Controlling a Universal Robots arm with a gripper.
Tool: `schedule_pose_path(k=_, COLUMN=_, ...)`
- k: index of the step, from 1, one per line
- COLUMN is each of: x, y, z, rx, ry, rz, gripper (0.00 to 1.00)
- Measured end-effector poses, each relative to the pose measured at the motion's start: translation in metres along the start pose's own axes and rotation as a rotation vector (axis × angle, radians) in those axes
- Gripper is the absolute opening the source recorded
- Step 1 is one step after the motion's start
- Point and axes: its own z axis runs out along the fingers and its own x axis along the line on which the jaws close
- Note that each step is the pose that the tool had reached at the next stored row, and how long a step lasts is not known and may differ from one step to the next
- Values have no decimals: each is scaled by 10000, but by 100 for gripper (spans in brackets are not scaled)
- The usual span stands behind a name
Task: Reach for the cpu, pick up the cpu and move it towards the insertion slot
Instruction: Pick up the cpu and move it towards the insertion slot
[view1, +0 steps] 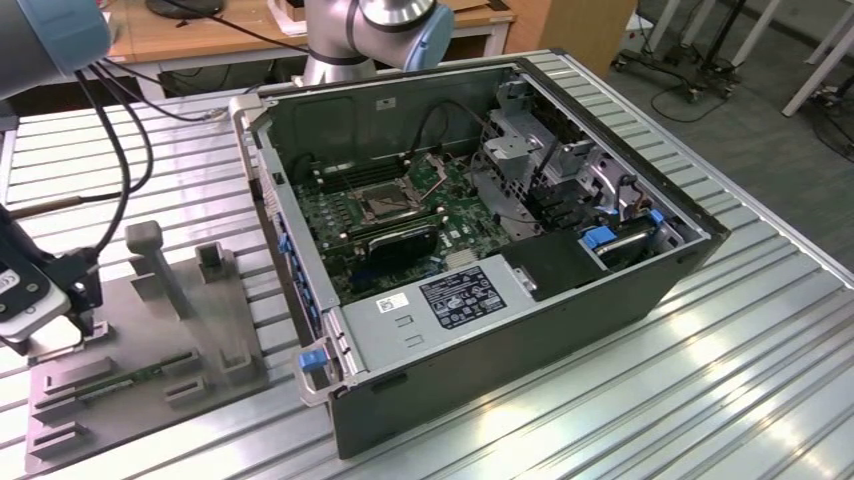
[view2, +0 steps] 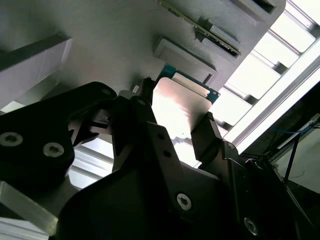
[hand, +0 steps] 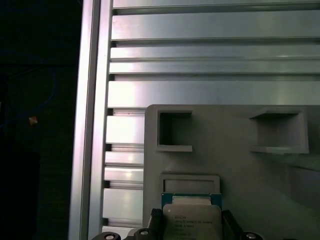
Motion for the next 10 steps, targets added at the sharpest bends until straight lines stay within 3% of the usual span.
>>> schedule_pose_path(k=10, x=0, y=2, z=-47, rx=-1, ry=-1, rz=0, gripper=54)
